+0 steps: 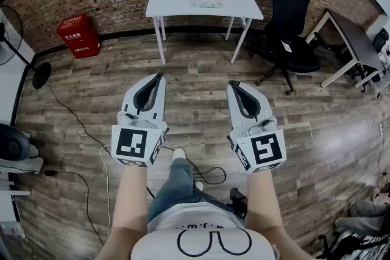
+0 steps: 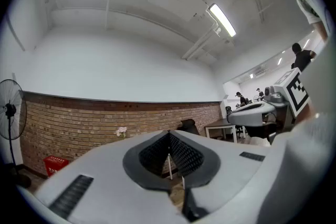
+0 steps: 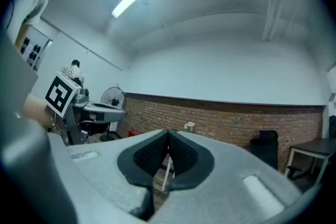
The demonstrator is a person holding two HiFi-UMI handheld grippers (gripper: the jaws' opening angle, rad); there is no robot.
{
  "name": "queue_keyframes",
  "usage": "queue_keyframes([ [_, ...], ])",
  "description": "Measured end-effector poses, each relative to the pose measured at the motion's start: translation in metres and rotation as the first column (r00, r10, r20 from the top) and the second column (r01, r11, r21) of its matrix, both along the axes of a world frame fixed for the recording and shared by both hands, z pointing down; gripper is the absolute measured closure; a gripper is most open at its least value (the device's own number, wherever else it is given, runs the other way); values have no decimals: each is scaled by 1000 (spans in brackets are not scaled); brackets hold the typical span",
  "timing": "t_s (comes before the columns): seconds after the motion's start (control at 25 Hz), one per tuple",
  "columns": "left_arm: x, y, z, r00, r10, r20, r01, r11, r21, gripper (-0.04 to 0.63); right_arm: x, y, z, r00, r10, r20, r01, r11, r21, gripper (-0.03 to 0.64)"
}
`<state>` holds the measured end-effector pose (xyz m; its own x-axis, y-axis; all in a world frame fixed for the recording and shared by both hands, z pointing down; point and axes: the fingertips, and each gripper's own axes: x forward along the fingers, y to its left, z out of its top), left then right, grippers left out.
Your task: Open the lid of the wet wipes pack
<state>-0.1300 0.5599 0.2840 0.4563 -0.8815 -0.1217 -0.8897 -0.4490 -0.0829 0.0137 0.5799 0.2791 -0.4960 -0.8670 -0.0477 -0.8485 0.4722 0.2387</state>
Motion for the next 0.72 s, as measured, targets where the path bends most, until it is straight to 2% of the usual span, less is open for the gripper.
queue_keyframes([
  [0.2, 11, 13, 6, 1000, 17, 21, -16, 999, -42, 597, 2, 17, 2, 1000, -14, -15, 14, 1000, -3, 618],
  [0.36, 20, 6, 8, 999, 50, -18, -51, 996, -67, 597, 11, 12, 7, 1000, -12, -19, 12, 1000, -22, 618],
  [0.48, 22, -11, 8, 997, 66, -47, -69, 995, -71, 597, 15, -6, 6, 1000, -6, -15, 5, 1000, -17, 618],
  [0.72, 17, -74, 19, 999, 50, -21, -50, 998, -23, 597, 15, -70, 18, 1000, -9, 23, 10, 1000, -29, 618],
])
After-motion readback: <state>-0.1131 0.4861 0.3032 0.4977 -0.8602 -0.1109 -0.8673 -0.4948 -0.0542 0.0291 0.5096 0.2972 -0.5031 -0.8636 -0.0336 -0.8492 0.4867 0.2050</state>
